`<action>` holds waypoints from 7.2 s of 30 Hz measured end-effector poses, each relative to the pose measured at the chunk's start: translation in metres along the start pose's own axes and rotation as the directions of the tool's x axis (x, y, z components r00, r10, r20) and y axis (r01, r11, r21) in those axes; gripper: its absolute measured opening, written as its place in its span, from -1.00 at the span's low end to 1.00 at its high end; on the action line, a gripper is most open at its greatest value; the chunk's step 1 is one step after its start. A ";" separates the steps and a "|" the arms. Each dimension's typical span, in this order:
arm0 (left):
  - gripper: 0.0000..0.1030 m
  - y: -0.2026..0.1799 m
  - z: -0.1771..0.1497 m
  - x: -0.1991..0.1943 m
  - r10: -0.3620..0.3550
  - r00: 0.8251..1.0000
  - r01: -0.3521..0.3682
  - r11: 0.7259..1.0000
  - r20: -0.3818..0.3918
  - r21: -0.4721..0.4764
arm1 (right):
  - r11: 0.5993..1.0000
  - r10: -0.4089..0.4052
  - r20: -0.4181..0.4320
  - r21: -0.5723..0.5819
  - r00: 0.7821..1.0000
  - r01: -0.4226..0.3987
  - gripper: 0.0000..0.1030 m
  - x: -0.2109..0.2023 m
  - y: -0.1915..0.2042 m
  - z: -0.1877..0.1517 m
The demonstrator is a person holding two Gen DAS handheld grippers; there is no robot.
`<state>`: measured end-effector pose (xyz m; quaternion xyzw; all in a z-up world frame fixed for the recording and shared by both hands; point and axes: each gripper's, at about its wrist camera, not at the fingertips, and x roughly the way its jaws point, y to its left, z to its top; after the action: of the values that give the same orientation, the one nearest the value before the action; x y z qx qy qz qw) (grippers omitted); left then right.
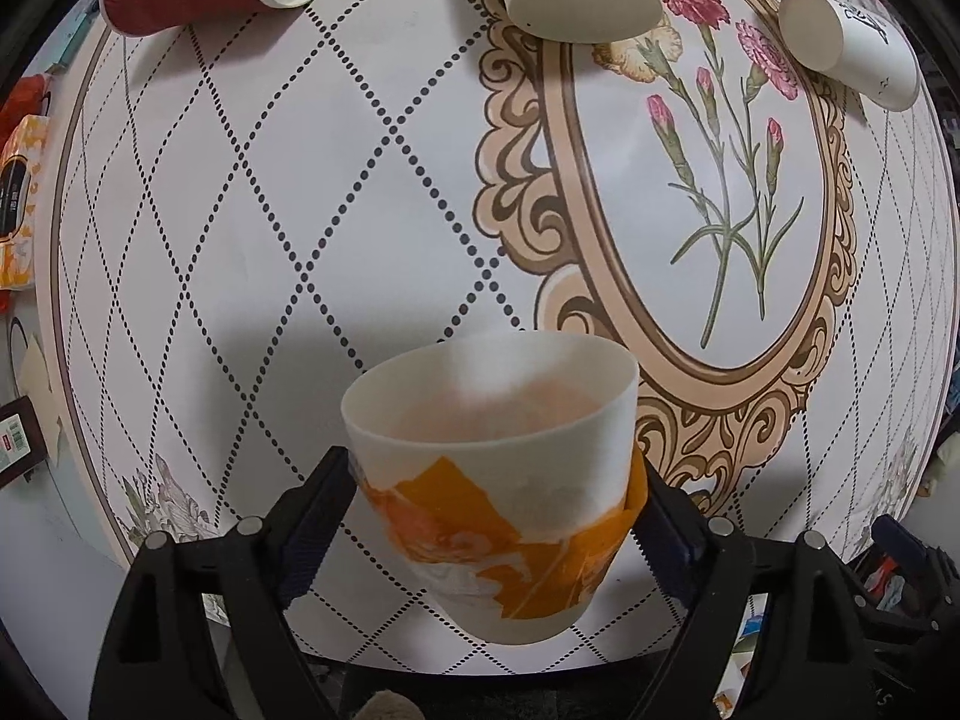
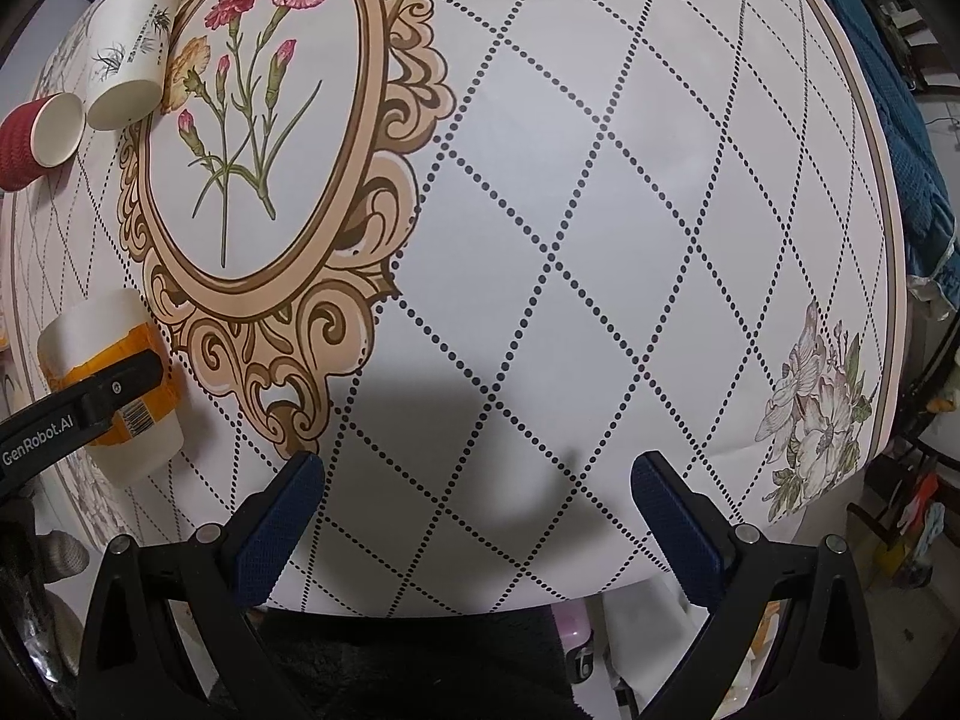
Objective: Flip cup upside down
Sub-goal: 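Set the cup upright beside the flower oval and open the left tool, then roll the right tool and grasp the orange-and-white cup around its body, then lift the cup with the right tool and turn it rim-down, then lower the inverted cup onto the flower oval and open the right tool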
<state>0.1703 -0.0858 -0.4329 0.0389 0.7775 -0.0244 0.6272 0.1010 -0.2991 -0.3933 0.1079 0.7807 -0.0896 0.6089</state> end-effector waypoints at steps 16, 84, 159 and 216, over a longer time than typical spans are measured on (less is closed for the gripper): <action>0.69 0.001 -0.024 -0.052 -0.056 0.998 0.057 0.998 0.035 -0.003 | 1.000 0.010 0.007 -0.001 1.000 -0.010 1.00 -0.002 -0.006 -0.004; 0.91 0.231 -0.097 0.004 0.000 0.997 0.033 0.913 0.080 -0.408 | -0.918 0.203 0.705 0.379 0.679 -0.119 0.75 0.058 0.184 -0.115; 0.91 0.143 -0.039 -0.041 0.023 0.996 -0.004 0.975 0.083 -0.221 | 0.709 -0.210 -0.153 -0.704 0.966 0.042 0.43 0.003 0.167 0.069; 0.91 0.127 -0.023 -0.024 0.014 0.998 -0.005 0.986 0.056 -0.169 | 0.918 0.192 0.694 -0.378 0.694 0.124 0.33 -0.113 0.092 0.137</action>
<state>0.1645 0.0415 -0.4031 -0.0113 0.7585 0.0434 0.6501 0.2812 -0.2543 -0.3177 -0.0463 0.4791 0.0466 0.8753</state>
